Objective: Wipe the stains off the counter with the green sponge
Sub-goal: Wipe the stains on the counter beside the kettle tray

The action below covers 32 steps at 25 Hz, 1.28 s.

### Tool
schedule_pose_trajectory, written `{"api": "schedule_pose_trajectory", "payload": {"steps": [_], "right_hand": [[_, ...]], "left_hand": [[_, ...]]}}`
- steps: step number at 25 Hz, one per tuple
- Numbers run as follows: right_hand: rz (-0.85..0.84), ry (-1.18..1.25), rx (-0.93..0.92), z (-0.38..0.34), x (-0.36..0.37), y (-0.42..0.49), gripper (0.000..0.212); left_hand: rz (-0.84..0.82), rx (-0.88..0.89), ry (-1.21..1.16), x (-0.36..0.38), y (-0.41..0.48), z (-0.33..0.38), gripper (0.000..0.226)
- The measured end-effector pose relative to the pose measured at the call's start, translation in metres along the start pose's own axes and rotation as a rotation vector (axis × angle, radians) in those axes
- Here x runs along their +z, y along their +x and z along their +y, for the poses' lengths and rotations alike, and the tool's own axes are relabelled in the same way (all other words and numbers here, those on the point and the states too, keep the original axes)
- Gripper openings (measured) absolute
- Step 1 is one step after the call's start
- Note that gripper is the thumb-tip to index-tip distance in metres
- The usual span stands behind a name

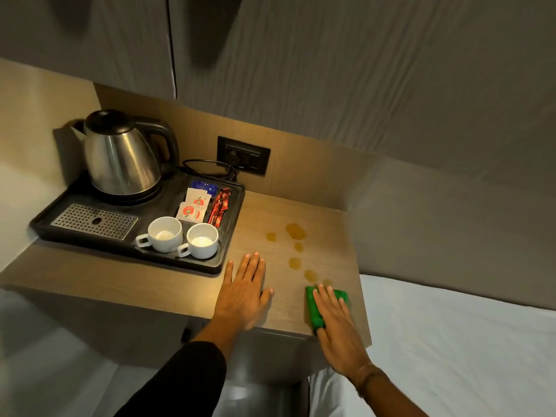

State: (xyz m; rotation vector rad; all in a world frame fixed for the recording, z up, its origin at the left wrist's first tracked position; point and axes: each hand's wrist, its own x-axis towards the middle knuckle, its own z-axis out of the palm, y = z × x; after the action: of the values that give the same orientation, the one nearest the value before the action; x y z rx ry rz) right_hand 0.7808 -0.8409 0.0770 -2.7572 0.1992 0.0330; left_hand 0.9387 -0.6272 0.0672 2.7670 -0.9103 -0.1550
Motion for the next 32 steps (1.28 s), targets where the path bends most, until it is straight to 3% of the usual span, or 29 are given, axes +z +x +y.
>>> {"api": "schedule_pose_trajectory", "payload": {"steps": [3,7,12,14,17,19,22,25,28,32], "right_hand": [[-0.013,-0.006,0.002,0.027,-0.009,0.004,0.081],[0.052,0.033,0.102,-0.010,-0.011,0.073,0.076],[-0.062,0.023,-0.121,0.026,-0.008,0.025,0.081],[0.005,0.047,-0.075,0.040,-0.017,0.051,0.076],[0.048,0.089,0.040,0.003,-0.022,0.116,0.070],[-0.020,0.096,-0.122,-0.018,-0.011,0.114,0.074],[-0.114,0.058,-0.331,0.025,-0.009,0.060,0.071],[-0.040,0.047,-0.246,0.064,-0.028,0.083,0.070],[0.025,0.058,-0.064,0.022,-0.031,0.152,0.069],[-0.086,0.056,-0.310,0.020,-0.015,0.129,0.074]], "left_hand": [[0.020,0.009,-0.024,0.008,0.000,-0.004,0.073],[0.038,0.006,-0.022,0.010,0.001,-0.006,0.073],[0.043,-0.009,-0.030,0.014,0.000,-0.005,0.073],[0.057,-0.008,-0.035,0.015,0.001,-0.007,0.073],[0.080,-0.002,-0.032,0.018,0.002,-0.009,0.072],[0.091,-0.007,-0.032,0.019,0.002,-0.008,0.072],[0.112,-0.014,-0.048,0.022,0.003,-0.009,0.072],[0.138,-0.021,-0.056,0.025,0.003,-0.009,0.072],[0.134,-0.011,-0.061,0.024,0.002,-0.009,0.072],[0.139,-0.023,-0.070,0.026,0.004,-0.009,0.072]]}}
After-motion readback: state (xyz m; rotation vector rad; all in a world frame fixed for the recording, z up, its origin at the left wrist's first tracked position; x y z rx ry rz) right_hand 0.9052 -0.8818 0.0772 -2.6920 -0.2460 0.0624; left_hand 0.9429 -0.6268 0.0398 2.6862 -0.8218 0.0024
